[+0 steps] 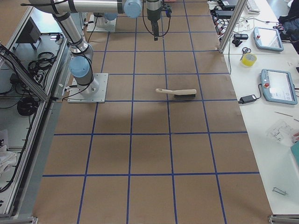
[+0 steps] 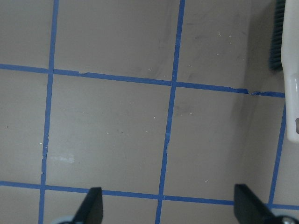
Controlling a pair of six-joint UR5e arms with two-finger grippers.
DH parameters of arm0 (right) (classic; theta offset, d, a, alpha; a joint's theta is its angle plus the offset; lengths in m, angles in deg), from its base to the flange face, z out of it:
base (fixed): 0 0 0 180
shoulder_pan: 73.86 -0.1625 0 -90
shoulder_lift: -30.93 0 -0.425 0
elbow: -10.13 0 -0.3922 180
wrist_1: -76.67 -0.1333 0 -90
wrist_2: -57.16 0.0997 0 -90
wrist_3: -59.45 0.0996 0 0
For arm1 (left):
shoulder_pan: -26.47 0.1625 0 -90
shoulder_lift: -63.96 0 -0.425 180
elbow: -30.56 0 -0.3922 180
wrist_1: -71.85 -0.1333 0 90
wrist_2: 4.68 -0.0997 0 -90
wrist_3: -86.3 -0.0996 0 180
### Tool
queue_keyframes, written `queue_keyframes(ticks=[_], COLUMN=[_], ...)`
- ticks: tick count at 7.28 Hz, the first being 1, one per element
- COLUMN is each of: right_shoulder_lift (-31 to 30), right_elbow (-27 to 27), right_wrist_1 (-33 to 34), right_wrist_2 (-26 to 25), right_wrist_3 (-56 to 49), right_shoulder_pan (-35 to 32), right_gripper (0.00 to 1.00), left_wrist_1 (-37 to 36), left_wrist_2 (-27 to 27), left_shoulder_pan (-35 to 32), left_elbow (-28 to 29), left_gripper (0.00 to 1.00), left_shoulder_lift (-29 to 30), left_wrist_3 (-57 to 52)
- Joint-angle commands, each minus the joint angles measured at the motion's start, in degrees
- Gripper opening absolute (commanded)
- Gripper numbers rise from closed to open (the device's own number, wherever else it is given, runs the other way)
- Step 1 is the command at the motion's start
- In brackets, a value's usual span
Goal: Sweep and dump trash into bin
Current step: 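Bring the empty dustpan back over the table with the left gripper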
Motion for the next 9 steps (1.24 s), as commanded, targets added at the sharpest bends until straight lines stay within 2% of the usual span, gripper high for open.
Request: queue_keyframes(ticks=[1,2,5,6,9], right_shoulder_lift=[-0.03,0.06,0.76,0.85,1.38], right_elbow=[-0.69,-1.05,-1.75,-2.62,-3.43], right_wrist_1=[0.4,0.75,0.14,-0.39,-3.03], right_wrist_2=[0.26,0.17,0.08,0.08,-0.44], right_wrist_3=[-0.09,0.0,-0.7,-0.7,0.0], right_shoulder_pan=[0.02,0.02,0.19,0.28,0.28], right_gripper=[1.0,1.0,1.0,1.0,1.0], left_wrist_1=[13.94,16.77,27.75,31.35,34.29], left_wrist_2=[3.22,3.49,13.29,14.73,14.39], left_shoulder_pan=[-2.83,-5.72,-9.61,-11.97,-22.15], left_elbow=[4.47,4.56,4.12,3.77,1.49], left_gripper=[0.0,0.0,0.0,0.0,0.0], left_shoulder_lift=[0.68,-0.11,-0.2,-0.03,0.06], left_wrist_3=[9.99,16.92,35.65,42.94,58.79])
